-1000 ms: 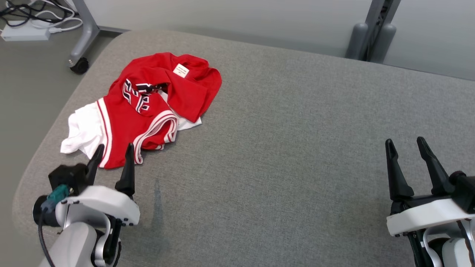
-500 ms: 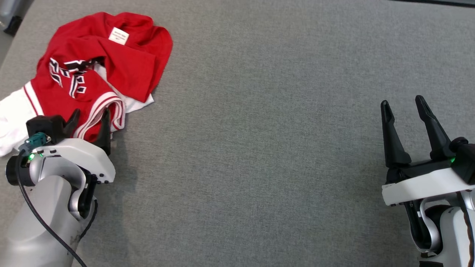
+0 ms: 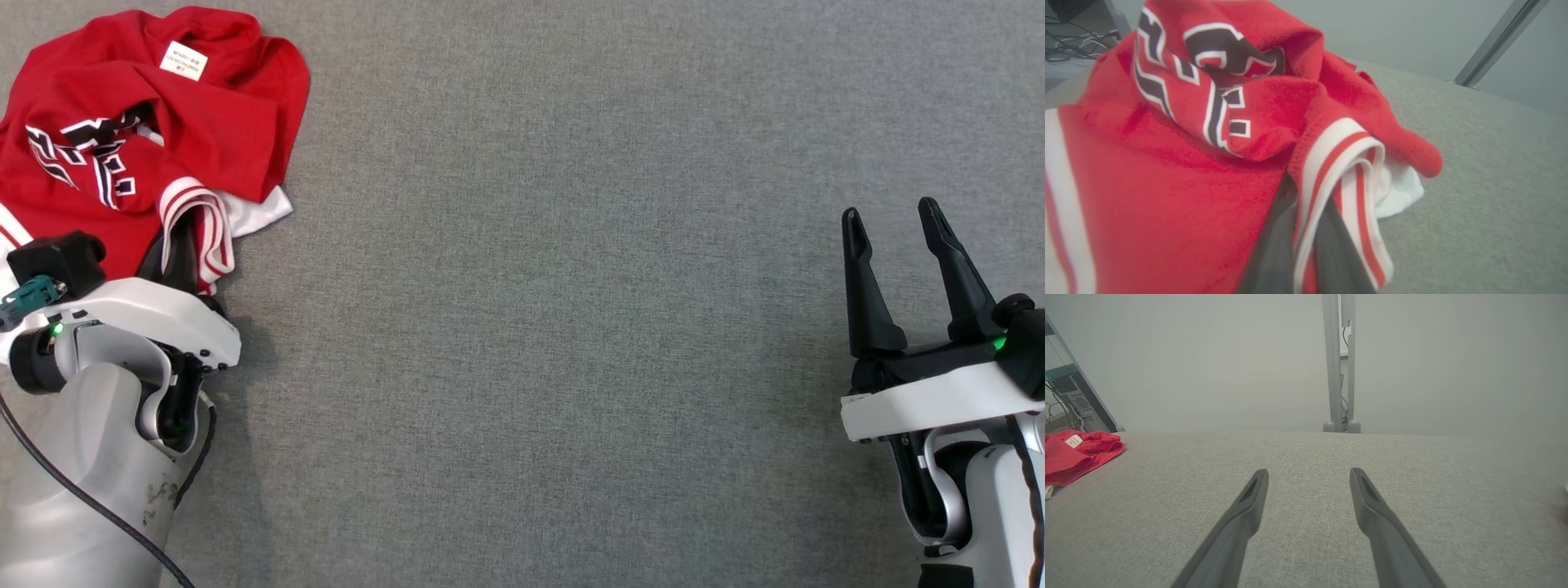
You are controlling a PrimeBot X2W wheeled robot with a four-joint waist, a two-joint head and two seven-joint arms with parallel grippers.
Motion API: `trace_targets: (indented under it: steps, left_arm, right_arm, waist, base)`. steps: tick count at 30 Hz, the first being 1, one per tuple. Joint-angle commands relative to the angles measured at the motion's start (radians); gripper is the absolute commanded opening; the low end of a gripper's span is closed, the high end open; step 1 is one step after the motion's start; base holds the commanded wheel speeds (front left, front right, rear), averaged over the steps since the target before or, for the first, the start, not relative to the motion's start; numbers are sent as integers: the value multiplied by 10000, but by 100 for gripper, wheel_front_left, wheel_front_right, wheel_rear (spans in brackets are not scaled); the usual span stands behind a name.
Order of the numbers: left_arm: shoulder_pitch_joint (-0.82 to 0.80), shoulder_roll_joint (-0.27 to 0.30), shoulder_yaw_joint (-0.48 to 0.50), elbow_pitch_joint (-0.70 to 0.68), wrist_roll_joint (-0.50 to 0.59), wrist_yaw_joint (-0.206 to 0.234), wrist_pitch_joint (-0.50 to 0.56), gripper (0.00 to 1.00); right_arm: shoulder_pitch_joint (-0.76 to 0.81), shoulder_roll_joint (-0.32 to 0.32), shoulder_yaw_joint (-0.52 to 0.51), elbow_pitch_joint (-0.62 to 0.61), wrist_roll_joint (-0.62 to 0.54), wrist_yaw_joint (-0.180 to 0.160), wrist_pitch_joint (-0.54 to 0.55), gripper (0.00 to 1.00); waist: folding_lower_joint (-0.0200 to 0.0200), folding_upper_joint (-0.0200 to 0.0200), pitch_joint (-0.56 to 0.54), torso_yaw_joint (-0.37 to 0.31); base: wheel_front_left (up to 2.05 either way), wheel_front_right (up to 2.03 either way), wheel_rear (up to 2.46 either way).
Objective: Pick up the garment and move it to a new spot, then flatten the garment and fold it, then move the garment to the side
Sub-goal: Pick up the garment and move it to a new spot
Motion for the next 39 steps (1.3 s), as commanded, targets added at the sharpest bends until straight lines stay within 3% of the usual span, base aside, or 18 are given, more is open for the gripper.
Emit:
trace_targets:
  steps: [1, 10, 19, 31, 39]
  left_arm:
    - [-219, -16, 23, -127, -36, -100, -77, 0]
    - [352, -398, -589, -2207, 181, -260, -16, 0]
    - [1123, -1065, -1944, -4298, 374, 39, 1610, 0]
    - [174, -2179, -3339, -2994, 605, -58, 2439, 0]
    - [-587, -2423, -4259, -2048, 292, -149, 2291, 0]
  right_arm:
    - [-63, -45, -46, 43, 35, -1, -101, 100]
    - [306, -45, -282, 151, 185, -1, -250, 100]
    - [484, -45, -206, 255, 416, -1, -305, 100]
    - [399, -44, 393, 604, 894, -1, -610, 100]
    - [214, -42, 722, 933, 1135, -1, -856, 100]
  waist:
    - [0, 0, -101, -49]
    - [0, 0, -853, -306]
    - [0, 0, -1327, -998]
    - [0, 0, -1215, -2797]
    - [0, 0, -1171, -3699]
  base:
    - [0, 0, 0]
    - [0, 0, 0]
    - [0, 0, 0]
    - [0, 0, 0]
    - [0, 0, 0]
